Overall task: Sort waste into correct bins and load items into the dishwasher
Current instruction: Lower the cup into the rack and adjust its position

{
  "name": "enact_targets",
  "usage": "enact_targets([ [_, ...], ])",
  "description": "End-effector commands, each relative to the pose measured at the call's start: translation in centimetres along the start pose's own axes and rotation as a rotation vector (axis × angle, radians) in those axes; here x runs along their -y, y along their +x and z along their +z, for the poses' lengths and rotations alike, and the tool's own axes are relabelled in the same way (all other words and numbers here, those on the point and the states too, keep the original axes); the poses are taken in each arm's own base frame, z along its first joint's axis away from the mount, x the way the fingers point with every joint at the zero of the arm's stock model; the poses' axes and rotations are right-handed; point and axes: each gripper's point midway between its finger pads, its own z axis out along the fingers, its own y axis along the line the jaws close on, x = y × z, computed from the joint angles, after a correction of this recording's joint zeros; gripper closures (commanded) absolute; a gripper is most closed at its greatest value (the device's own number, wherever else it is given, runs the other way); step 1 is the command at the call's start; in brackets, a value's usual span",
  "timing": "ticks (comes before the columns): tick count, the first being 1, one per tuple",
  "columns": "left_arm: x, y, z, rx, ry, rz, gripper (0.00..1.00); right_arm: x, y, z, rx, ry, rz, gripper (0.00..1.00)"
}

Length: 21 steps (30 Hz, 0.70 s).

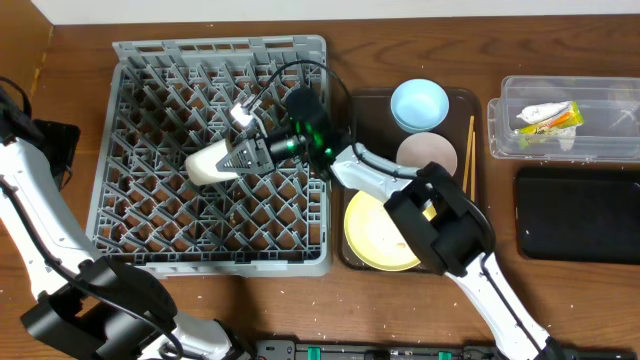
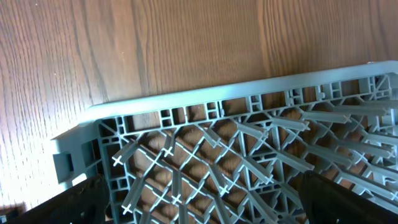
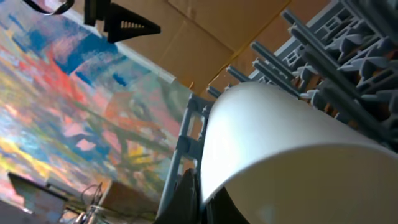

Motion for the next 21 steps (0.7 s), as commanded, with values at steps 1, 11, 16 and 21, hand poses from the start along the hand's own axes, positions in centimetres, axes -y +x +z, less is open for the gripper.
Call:
enact_targets([
  [1, -0.5, -0.4, -0.8, 0.025, -0.006, -0.015, 0.02, 0.8, 0.1, 0.5, 0.010, 0.017, -0.018, 0.99],
  [11, -0.5, -0.4, -0.8, 0.025, -0.006, -0.015, 0.02, 4.8, -0.2, 0.1, 0.036, 0.223, -0.027, 0.99],
  [16, -0.5, -0.4, -0.8, 0.025, -0.006, -0.015, 0.02, 6.5, -1.4, -0.9, 0.016, 0.378, -0.063, 0.99],
  [21, -0.5, -0.4, -0.7, 0.025, -0.006, -0.015, 0.02, 7.1, -2.7, -2.5, -0.004, 0.499, -0.071, 0.99],
])
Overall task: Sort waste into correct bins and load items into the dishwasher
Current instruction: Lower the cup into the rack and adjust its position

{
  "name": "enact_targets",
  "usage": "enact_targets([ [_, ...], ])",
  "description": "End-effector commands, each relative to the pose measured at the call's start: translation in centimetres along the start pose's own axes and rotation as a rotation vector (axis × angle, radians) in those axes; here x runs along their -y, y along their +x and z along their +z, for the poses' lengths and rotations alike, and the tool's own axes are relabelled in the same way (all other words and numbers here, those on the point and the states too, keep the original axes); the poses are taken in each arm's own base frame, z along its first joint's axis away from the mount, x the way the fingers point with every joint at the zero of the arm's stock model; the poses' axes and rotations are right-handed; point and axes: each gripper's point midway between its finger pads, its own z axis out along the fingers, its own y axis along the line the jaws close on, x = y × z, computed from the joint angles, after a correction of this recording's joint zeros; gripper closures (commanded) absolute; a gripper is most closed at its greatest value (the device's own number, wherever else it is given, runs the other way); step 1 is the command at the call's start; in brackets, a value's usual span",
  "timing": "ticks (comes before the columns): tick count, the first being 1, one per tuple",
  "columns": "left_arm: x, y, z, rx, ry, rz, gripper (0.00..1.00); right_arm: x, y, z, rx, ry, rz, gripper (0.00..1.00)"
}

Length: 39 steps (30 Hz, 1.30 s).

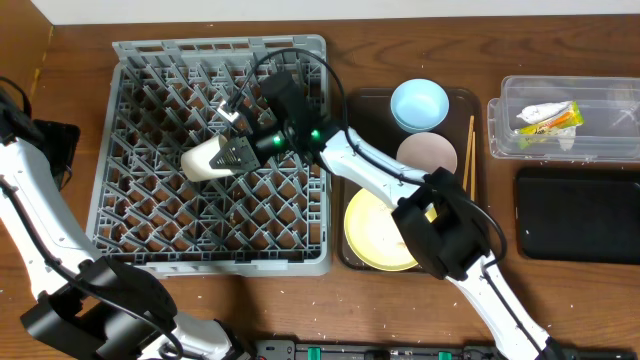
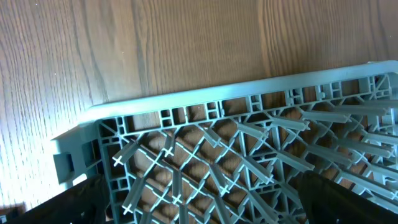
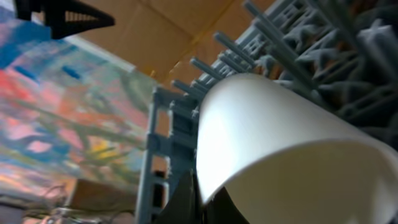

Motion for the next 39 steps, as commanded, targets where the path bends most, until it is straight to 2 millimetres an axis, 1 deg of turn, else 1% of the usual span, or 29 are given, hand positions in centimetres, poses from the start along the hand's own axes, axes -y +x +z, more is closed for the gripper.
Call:
enact_targets([
  [1, -0.5, -0.4, -0.8, 0.026, -0.006, -0.015, 0.02, 6.8, -1.7, -2.2, 0.086, 0.300, -0.046, 0.99],
  [5, -0.5, -0.4, -0.8, 0.025, -0.006, -0.015, 0.02, 7.8, -1.9, -3.3, 0.091, 0.347, -0.018, 0.99],
  [7, -0.5, -0.4, -0.8, 0.025, -0.006, -0.015, 0.02, 8.4, -1.6, -3.9, 0.082, 0.358, 0.008, 0.99],
  [9, -0.5, -0.4, -0.8, 0.025, -0.006, -0.015, 0.02, 8.2, -1.4, -4.0, 0.072, 0.338, 0.015, 0.99],
  [11, -0.5, -0.4, -0.8, 0.025, -0.006, -0.015, 0.02, 7.3, -1.5, -3.7, 0.064, 0.289, 0.004, 0.99],
  [13, -0.5, -0.4, -0.8, 0.025, -0.006, -0.015, 0.02, 4.5, -2.2, -2.8, 0.069, 0.148, -0.028, 0.99],
  [14, -0.5, -0.4, -0.8, 0.025, -0.006, -0.015, 0.02, 3.7, -2.5, -2.7, 0.073, 0.107, -0.029, 0.99],
  [17, -0.5, -0.4, -0.8, 0.025, -0.006, -0.015, 0.02, -0.1, -3.9, -2.6, 0.092, -0.064, -0.048, 0.99],
  [19, -0.5, -0.4, -0.8, 0.026, -0.006, -0.015, 0.02, -1.9, -4.9, -2.8, 0.111, -0.130, -0.057, 0.99],
  [21, -0.5, -0.4, -0.8, 0.026, -0.006, -0.015, 0.02, -2.6, -5.6, -2.9, 0.134, -0.151, -0.063, 0.99],
  [23, -0.5, -0.4, -0.8, 0.026, -0.006, -0.015, 0.02, -2.4, -5.7, -2.8, 0.146, -0.133, -0.061, 0.99],
  [28, -0.5, -0.4, -0.8, 0.026, -0.006, -0.015, 0.02, 0.8, -4.9, -2.1, 0.154, -0.037, -0.008, 0.99],
  [31, -0.5, -0.4, -0.8, 0.026, -0.006, -0.015, 0.02, 2.5, -4.3, -1.8, 0.153, -0.022, 0.013, 0.99],
  [35, -0.5, -0.4, -0.8, 0.025, -0.006, -0.015, 0.02, 4.2, -3.6, -1.7, 0.150, -0.012, 0.061, 0.99],
  [39, -0.5, -0.4, -0.8, 0.025, -0.006, -0.015, 0.02, 3.7, -3.7, -1.7, 0.150, -0.050, 0.029, 0.99],
])
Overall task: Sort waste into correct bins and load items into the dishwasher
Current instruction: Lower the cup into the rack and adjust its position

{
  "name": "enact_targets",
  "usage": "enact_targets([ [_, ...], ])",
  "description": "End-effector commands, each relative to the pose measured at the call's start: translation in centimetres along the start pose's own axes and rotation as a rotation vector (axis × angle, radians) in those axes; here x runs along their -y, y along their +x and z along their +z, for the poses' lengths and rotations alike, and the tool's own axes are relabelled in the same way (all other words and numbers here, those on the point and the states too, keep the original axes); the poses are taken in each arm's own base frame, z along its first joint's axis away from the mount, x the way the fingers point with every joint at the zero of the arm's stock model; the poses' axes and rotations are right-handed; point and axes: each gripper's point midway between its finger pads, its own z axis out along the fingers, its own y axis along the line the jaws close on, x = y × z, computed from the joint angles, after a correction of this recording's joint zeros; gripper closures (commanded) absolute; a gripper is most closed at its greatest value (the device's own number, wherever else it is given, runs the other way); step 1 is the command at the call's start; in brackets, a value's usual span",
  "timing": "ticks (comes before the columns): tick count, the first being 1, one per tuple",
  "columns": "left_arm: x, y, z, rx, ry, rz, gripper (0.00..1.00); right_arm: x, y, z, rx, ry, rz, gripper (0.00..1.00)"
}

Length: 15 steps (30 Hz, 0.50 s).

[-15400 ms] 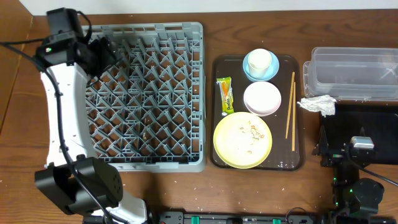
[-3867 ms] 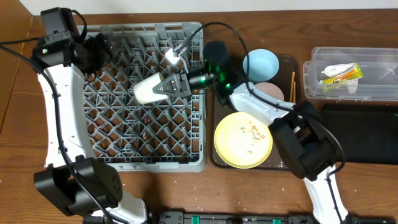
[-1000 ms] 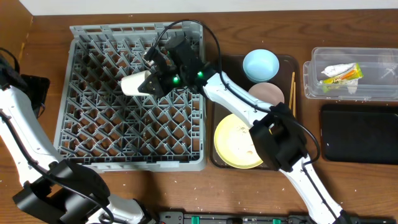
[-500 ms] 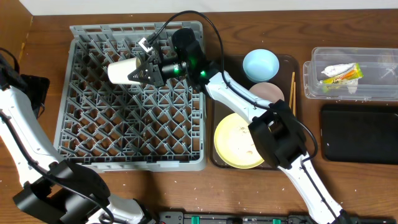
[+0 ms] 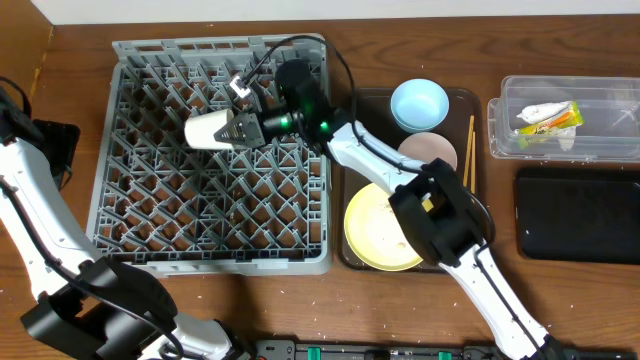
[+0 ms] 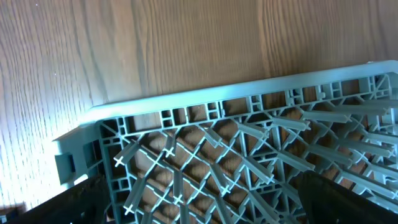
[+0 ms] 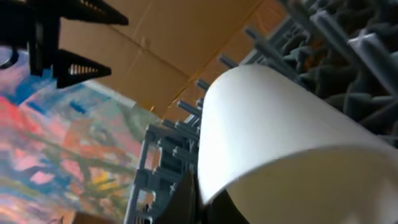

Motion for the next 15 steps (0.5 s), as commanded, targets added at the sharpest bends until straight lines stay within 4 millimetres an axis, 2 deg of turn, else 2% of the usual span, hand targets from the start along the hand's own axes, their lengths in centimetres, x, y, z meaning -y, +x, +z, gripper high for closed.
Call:
enact_targets([
  [1, -0.5, -0.4, -0.7, 0.024, -0.007, -0.015, 0.02, 0.9, 0.0, -0.2, 0.010, 0.010, 0.022, 0.99],
  [4, -0.5, -0.3, -0.7, 0.024, -0.007, -0.015, 0.02, 1.0, -0.3, -0.2, 0.022, 0.014, 0.012, 0.99],
  [12, -0.5, -0.4, -0.7, 0.024, -0.007, -0.015, 0.02, 4.6, -0.5, -2.2, 0.048, 0.146, 0.086, 0.95],
  [15, -0.5, -0.4, -0.7, 0.024, -0.007, -0.015, 0.02, 5.0, -1.1, -3.2, 0.060, 0.157, 0.086, 0.95],
])
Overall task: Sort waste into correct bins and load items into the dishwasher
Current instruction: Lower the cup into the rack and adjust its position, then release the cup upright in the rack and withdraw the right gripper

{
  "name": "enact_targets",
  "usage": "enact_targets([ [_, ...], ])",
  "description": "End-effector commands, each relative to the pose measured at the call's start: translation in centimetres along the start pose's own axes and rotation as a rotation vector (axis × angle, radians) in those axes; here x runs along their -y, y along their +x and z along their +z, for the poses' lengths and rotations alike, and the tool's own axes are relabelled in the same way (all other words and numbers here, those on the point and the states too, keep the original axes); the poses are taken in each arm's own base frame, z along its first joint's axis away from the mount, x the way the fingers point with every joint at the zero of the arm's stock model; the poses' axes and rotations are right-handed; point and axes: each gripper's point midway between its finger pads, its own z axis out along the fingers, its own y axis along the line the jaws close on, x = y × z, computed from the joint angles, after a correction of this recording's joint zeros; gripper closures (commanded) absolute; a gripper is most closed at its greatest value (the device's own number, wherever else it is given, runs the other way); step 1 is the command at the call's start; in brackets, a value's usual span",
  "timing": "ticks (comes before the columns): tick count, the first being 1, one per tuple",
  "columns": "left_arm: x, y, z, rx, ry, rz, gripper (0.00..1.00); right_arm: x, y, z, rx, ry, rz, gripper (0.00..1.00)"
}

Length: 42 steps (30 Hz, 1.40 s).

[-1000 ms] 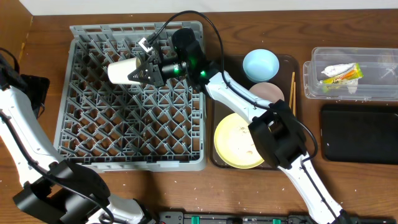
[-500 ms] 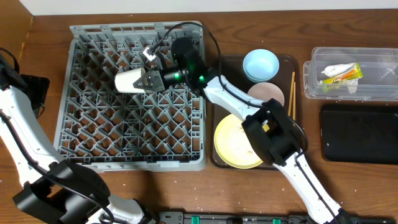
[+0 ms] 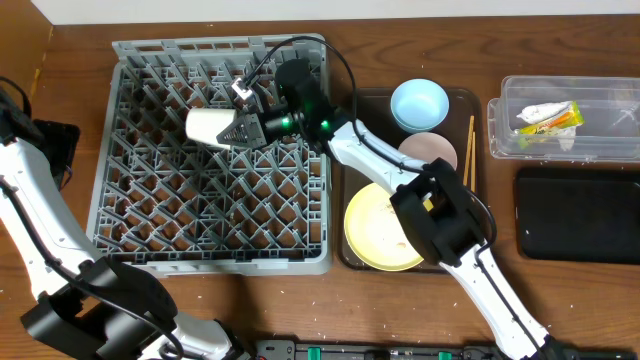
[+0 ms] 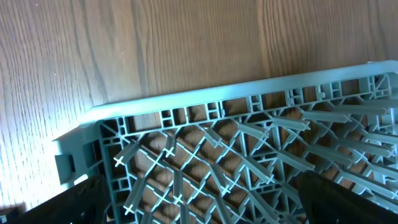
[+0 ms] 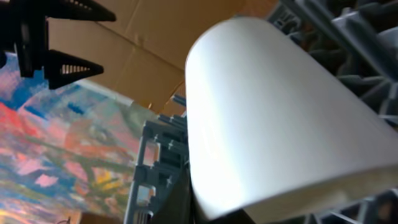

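Observation:
A white cup (image 3: 207,126) lies on its side over the far middle of the grey dish rack (image 3: 120,250), base pointing left. My right gripper (image 3: 240,128) is shut on its rim. In the right wrist view the cup (image 5: 267,106) fills most of the frame just above the rack's pegs (image 5: 348,25). My left gripper (image 4: 199,202) stands open at the rack's corner (image 4: 87,124), its dark fingers (image 4: 71,202) at the frame's lower corners with nothing between them. In the overhead view it sits off the rack's left side (image 3: 58,145).
A brown tray (image 3: 347,180) right of the rack holds a blue bowl (image 3: 419,103), a pinkish dish (image 3: 425,150), a yellow plate (image 3: 372,235) and chopsticks (image 3: 470,160). Far right are a clear container (image 3: 505,130) with wrappers and a black bin (image 3: 578,215).
The cup in my right gripper has shifted very slightly toward the rack's far side and looms larger in the right wrist view. The left arm has not moved.
My right gripper held the white cup on its side over the rack's centre. Then it was slightly further left, then over the far part of the rack, where it stays now. The left gripper stayed open at the rack's corner throughout.

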Motion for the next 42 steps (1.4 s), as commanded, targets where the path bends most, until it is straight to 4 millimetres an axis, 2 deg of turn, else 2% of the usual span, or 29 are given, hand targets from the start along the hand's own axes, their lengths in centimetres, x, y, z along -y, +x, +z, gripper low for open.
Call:
enact_targets([
  [1, -0.5, -0.4, -0.7, 0.024, -0.007, -0.015, 0.02, 3.8, -2.2, -3.0, 0.091, 0.116, 0.023, 0.95],
  [7, -0.5, -0.4, -0.7, 0.024, -0.007, -0.015, 0.02, 2.4, -4.9, -5.8, 0.140, 0.137, -0.012, 0.90],
  [11, -0.5, -0.4, -0.7, 0.024, -0.007, -0.015, 0.02, 1.4, -5.3, -6.5, 0.137, 0.147, -0.021, 0.83],
  [14, -0.5, -0.4, -0.7, 0.024, -0.007, -0.015, 0.02, 0.0, -5.9, -6.9, 0.140, 0.145, -0.039, 0.79],
  [19, -0.5, -0.4, -0.7, 0.024, -0.007, -0.015, 0.02, -3.2, -7.0, -7.8, 0.146, 0.139, -0.069, 0.63],
  [27, -0.5, -0.4, -0.7, 0.024, -0.007, -0.015, 0.02, -6.7, -8.0, -9.1, 0.153, 0.154, -0.132, 0.64],
  [31, -0.5, -0.4, -0.7, 0.024, -0.007, -0.015, 0.02, -6.6, -7.7, -9.5, 0.139, 0.210, -0.154, 0.65],
  [33, -0.5, -0.4, -0.7, 0.024, -0.007, -0.015, 0.02, -5.5, -7.5, -10.3, 0.143, 0.318, -0.147, 0.66],
  [35, -0.5, -0.4, -0.7, 0.024, -0.007, -0.015, 0.02, -4.4, -7.5, -12.0, 0.156, 0.456, -0.129, 0.66],
  [36, -0.5, -0.4, -0.7, 0.024, -0.007, -0.015, 0.02, -3.8, -7.5, -13.6, 0.169, 0.560, -0.109, 0.65],
  [38, -0.5, -0.4, -0.7, 0.024, -0.007, -0.015, 0.02, -3.5, -7.7, -16.6, 0.198, 0.710, -0.075, 0.58],
  [39, -0.5, -0.4, -0.7, 0.024, -0.007, -0.015, 0.02, -3.8, -7.7, -18.8, 0.216, 0.791, -0.052, 0.47],
  [40, -0.5, -0.4, -0.7, 0.024, -0.007, -0.015, 0.02, -4.2, -7.7, -20.1, 0.222, 0.823, -0.039, 0.37],
  [42, -0.5, -0.4, -0.7, 0.024, -0.007, -0.015, 0.02, -4.8, -7.4, -21.7, 0.218, 0.850, -0.021, 0.06],
])
